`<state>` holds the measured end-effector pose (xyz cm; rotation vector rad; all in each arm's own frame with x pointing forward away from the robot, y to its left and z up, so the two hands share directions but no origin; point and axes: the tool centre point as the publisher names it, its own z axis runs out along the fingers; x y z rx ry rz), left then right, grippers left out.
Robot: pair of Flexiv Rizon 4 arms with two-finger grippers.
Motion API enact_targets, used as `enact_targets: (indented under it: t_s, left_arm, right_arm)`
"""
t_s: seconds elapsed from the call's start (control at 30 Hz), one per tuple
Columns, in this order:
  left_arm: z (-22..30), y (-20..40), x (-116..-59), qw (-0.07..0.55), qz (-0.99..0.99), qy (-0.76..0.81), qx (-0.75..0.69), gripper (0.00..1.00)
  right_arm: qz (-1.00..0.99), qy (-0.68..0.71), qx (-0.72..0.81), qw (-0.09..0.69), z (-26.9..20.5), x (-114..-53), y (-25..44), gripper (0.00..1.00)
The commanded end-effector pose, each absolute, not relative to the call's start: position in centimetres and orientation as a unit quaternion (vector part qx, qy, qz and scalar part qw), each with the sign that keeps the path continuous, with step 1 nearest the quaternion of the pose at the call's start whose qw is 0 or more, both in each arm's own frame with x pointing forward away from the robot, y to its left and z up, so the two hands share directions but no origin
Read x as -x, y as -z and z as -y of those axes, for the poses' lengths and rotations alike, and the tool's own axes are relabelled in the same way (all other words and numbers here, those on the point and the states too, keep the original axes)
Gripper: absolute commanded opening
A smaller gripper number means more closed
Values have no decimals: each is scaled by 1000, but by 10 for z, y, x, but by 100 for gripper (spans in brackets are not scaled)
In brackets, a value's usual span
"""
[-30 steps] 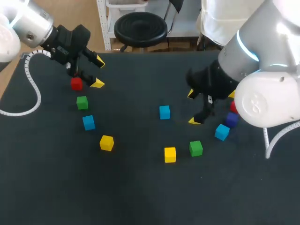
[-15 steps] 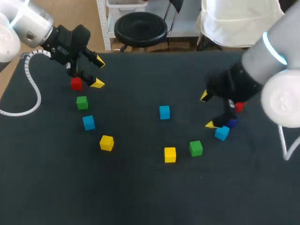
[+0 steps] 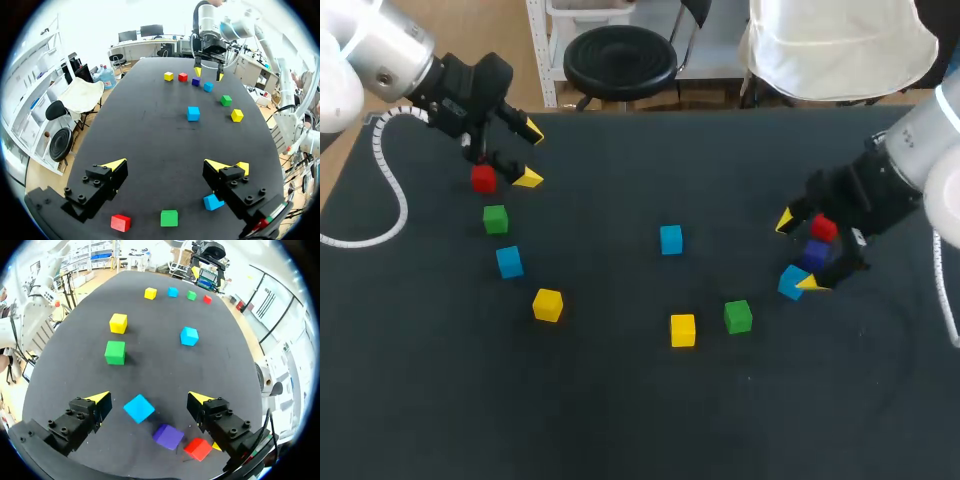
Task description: Place the blue cubes, place green cubes on the blue cubes, place the yellow cubes on the green cubes, then place the red cubes on the yellow cubes, and place purple cube on the red cubes.
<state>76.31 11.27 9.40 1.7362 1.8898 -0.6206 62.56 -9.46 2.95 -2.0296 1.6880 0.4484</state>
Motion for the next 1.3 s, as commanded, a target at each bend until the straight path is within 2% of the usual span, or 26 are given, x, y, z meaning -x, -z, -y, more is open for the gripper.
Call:
enact_targets:
  t_s: [0.03, 0.47, 0.63, 0.77, 1.0, 1.3]
  left_arm:
    - [-113, -94, -762, 249, -694, 227, -637, 100]
    - [-113, -94, -762, 249, -694, 227, -637, 100]
    - [-113, -94, -762, 249, -694, 227, -637, 100]
    - [-113, -94, -762, 249, -694, 227, -637, 100]
    - [-113, -94, -762, 249, -694, 227, -637, 100]
    - [-113, -94, -762, 249, -694, 227, -637, 100]
  right_arm:
    - [-600, -164, 745, 241, 101, -621, -27, 100]
    - [-537, -147, 798, 231, 105, -617, -17, 100]
    - [-523, -169, 811, 202, 103, -625, -7, 100]
    - [-579, -168, 775, 192, 99, -625, -3, 100]
    - [-669, -136, 691, 238, 91, -613, -11, 100]
    - [-774, -76, 587, 224, 87, -590, -16, 100]
